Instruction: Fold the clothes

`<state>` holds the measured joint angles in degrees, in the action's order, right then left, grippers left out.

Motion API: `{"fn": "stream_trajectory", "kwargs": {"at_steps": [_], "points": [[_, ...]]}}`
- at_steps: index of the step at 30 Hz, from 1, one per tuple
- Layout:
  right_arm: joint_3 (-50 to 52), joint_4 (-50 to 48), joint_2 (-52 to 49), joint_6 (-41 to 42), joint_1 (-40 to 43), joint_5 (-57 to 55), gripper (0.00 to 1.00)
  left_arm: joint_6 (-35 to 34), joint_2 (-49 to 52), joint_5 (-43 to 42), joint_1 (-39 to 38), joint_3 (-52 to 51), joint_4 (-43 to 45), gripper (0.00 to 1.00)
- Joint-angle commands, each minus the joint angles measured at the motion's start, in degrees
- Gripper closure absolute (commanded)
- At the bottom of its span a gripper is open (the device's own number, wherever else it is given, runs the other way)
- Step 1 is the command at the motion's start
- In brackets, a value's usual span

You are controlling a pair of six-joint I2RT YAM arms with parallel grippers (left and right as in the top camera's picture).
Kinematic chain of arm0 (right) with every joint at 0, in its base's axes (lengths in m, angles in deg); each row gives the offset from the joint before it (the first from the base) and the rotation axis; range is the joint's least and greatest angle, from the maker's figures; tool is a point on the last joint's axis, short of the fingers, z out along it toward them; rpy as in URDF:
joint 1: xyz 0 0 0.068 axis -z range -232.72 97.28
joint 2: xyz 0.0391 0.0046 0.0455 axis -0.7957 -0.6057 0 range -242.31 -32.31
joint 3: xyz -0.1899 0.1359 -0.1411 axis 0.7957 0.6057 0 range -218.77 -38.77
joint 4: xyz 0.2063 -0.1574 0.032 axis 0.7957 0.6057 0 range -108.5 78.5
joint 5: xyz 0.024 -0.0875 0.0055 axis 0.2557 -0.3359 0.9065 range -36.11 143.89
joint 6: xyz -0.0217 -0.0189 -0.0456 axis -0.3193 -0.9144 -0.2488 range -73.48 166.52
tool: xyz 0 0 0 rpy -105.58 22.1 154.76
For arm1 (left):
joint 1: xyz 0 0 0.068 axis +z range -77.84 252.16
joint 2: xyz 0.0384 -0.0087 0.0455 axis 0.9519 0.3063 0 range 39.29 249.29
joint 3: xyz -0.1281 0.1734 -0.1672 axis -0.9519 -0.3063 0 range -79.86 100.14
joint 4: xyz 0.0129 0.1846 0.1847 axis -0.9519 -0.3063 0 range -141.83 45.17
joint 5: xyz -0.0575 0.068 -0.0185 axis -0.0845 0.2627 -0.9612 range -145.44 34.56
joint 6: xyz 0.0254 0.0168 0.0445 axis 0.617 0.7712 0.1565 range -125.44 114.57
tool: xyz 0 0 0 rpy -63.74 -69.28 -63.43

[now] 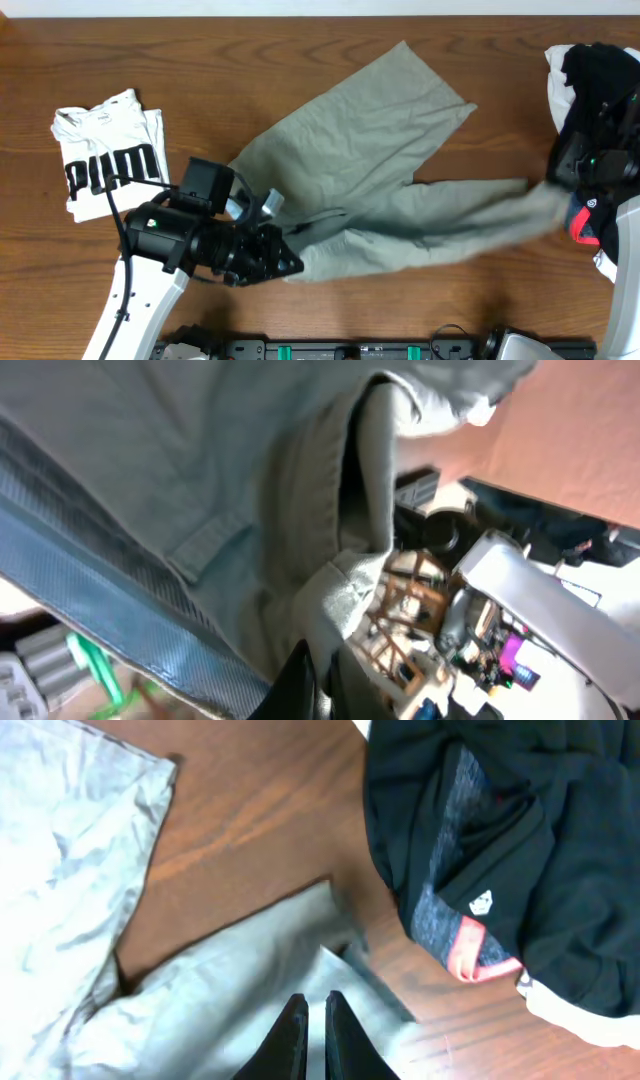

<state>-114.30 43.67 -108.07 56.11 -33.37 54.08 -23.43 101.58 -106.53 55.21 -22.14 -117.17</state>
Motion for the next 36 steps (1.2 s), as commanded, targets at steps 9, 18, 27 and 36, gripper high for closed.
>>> {"fn": "stream_trajectory", "kwargs": {"at_steps": [9,18,27,36], "points": [[-0.1,-0.5,-0.4,-1.5,0.1,-3.3,0.89,0.5,-0.4,8.6,-1.1,0.7,-2.6,0.37],[-0.1,-6.0,-2.6,-9.7,-2.0,20.5,0.94,-1.9,0.9,29.1,-1.1,0.7,15.3,0.46],[-0.1,-10.8,-14.7,-16.7,-14.1,26.9,0.87,-3.8,15.3,36.6,-1.1,0.7,22.2,0.55],[-0.1,-23.8,-29.6,-16.8,-24.2,28.4,0.81,-5.7,30.5,36.6,-1.1,0.6,26.3,0.63]]}}
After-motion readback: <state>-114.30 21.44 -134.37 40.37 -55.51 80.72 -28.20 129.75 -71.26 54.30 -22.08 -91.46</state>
